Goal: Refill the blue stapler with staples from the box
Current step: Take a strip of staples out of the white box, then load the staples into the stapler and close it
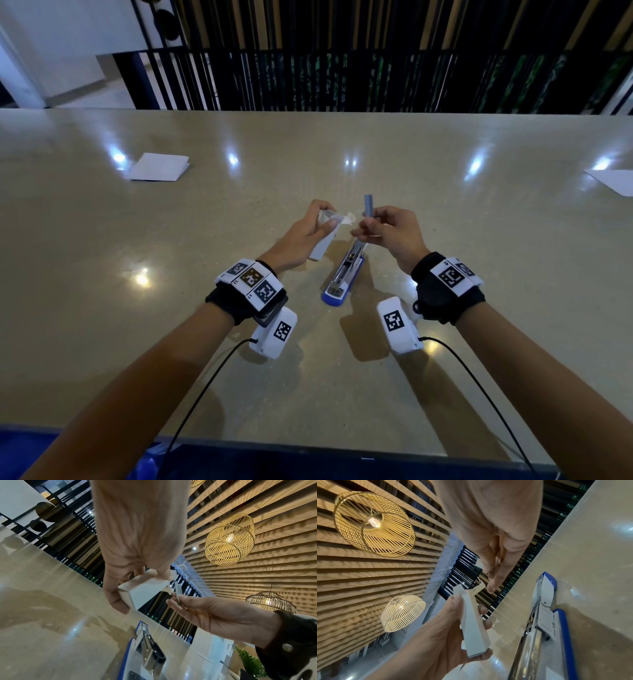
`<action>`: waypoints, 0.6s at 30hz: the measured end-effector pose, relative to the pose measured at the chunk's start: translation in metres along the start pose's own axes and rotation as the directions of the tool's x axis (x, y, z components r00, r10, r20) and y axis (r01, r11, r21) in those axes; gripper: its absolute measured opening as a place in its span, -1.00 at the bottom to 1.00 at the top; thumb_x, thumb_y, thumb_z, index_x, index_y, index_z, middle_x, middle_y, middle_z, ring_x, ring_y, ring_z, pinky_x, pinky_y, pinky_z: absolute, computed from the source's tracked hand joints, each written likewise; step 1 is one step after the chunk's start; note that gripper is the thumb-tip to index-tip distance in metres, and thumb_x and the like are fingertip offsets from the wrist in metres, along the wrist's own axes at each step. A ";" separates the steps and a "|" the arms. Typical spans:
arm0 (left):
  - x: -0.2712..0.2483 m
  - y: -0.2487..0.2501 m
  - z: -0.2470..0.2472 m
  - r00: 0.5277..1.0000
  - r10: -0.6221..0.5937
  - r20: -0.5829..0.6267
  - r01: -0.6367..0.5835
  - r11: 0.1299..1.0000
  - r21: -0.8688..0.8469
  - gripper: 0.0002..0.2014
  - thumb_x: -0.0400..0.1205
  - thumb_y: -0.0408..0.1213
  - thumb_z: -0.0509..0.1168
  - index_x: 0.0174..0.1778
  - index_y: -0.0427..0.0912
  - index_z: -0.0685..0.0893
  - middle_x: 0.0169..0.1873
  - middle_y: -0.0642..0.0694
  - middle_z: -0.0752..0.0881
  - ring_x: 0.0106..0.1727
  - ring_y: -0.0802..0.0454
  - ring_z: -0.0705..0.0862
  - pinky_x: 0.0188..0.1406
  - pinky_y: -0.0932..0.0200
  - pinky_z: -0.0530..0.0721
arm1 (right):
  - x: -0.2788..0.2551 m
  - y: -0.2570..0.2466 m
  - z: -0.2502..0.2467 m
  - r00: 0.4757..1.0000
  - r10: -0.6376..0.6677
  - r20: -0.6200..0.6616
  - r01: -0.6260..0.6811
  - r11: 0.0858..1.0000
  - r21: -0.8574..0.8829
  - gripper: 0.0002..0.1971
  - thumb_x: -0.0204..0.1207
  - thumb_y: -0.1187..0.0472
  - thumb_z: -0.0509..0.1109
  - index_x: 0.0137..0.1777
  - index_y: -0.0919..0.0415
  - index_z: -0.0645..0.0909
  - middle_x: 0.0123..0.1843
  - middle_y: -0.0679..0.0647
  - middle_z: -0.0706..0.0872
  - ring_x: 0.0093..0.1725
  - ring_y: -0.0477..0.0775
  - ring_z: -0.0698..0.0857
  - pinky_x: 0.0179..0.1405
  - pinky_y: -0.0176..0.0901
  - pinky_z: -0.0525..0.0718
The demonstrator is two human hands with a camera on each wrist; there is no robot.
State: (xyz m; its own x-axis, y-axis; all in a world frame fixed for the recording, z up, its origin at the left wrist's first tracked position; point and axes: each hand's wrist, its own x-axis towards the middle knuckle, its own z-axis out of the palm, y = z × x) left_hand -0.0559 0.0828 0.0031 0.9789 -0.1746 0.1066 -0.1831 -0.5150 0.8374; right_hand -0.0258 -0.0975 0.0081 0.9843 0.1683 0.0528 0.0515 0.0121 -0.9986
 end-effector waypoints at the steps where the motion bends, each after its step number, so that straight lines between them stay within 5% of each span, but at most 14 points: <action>1: -0.001 0.000 0.000 1.000 -0.013 -0.008 0.014 0.999 0.043 -0.71 0.74 -0.08 0.06 0.32 -0.12 0.32 -0.21 -0.27 0.53 -0.29 -0.07 0.55 -0.44 0.17 0.52 | 0.000 0.000 0.000 1.000 0.009 0.011 -0.009 1.000 0.014 -0.81 0.60 0.47 0.23 0.16 0.50 0.54 -0.23 0.22 0.70 -0.45 -0.14 0.80 -0.31 -0.33 0.81; 4: -0.001 -0.005 -0.002 0.996 -0.080 -0.035 0.086 0.967 0.240 -0.58 0.73 -0.08 0.10 0.40 -0.30 0.33 -0.22 -0.22 0.57 -0.30 -0.07 0.57 -0.35 0.12 0.50 | 0.000 0.000 -0.001 0.999 0.017 0.028 -0.017 1.000 0.013 -0.84 0.60 0.44 0.25 0.13 0.44 0.56 -0.19 0.18 0.74 -0.40 -0.14 0.80 -0.26 -0.30 0.79; 8: 0.000 -0.021 -0.009 0.958 -0.265 -0.107 0.280 0.805 0.523 -0.62 0.73 -0.19 0.14 0.32 -0.43 0.49 0.28 -0.41 0.56 0.22 -0.33 0.61 0.17 -0.10 0.57 | 0.001 0.003 -0.002 1.000 0.020 0.015 -0.020 1.000 -0.023 -0.85 0.57 0.45 0.29 0.10 0.45 0.58 -0.23 0.17 0.72 -0.39 -0.12 0.77 -0.29 -0.32 0.79; 14: -0.004 -0.039 -0.021 0.888 -0.432 -0.157 0.400 0.558 0.727 -0.68 0.70 -0.31 0.17 0.25 -0.47 0.60 0.27 -0.41 0.62 0.25 -0.34 0.65 0.19 -0.06 0.61 | 0.002 0.008 -0.007 0.998 0.064 0.007 -0.064 0.996 -0.068 -0.92 0.50 0.49 0.37 -0.03 0.45 0.61 -0.31 0.23 0.70 -0.56 -0.16 0.74 -0.44 -0.36 0.76; 18: -0.004 -0.043 -0.024 0.819 -0.545 -0.177 0.463 0.447 0.766 -0.56 0.65 -0.27 0.28 0.38 -0.45 0.49 0.38 -0.38 0.43 0.41 -0.38 0.47 0.40 -0.15 0.55 | 0.000 0.009 -0.008 0.999 0.052 0.004 -0.051 0.996 -0.074 -0.90 0.45 0.53 0.40 -0.05 0.48 0.61 -0.34 0.24 0.70 -0.62 -0.17 0.71 -0.51 -0.40 0.73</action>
State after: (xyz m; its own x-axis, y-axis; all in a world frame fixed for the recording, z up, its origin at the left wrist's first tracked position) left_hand -0.0499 0.1259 -0.0200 0.9180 0.2864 -0.2744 0.3013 -0.9534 0.0130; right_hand -0.0235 -0.1056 -0.0009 0.9849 0.1729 0.0011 0.0134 -0.0698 -0.9975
